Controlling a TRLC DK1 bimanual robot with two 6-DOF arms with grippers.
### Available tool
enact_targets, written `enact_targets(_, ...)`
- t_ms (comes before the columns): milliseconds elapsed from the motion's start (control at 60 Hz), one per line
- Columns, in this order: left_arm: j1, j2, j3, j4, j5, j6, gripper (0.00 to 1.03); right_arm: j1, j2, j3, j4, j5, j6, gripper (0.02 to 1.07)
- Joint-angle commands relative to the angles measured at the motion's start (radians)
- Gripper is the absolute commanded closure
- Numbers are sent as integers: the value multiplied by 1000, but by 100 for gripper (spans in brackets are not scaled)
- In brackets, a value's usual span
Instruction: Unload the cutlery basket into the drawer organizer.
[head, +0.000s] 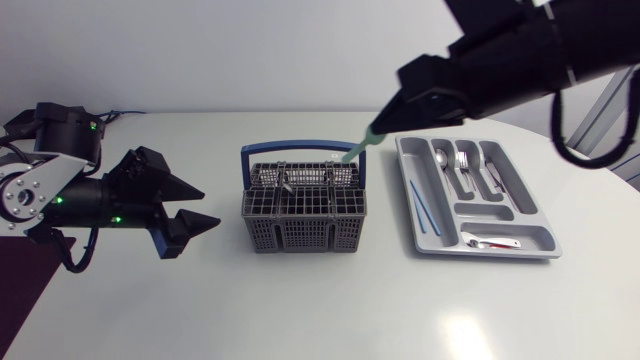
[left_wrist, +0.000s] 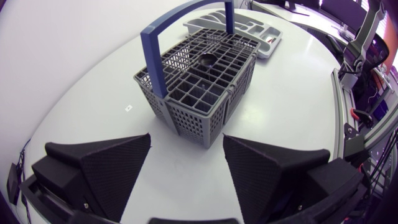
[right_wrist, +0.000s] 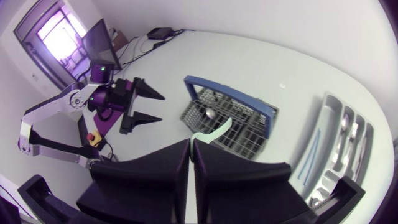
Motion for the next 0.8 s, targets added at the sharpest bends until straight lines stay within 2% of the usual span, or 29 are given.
enact_targets(0,-7,-20,7,-9,-5,-13,7,-120,-62,5,-76,1,-55,101)
enact_targets(167,-26,-22,19,-15,-12,-19,7,-329,-117,-15,-205,17,-144,101)
enact_targets(300,-47,-23,24,-20,-22,-20,7,-386,-119,-89,-230,148,-180,101)
enact_targets(500,-49,-32,27,-26,-24,-20,7,-505,-79,-201,-173,244,-246,101)
enact_targets(567,-47,-39,24,-26,-24,-20,7,-571,-48,-237,-144,246,-280,101)
enact_targets(783,-38,-40,13,-24,-24,-13,7,-691,44,-357,5,301,-335,101)
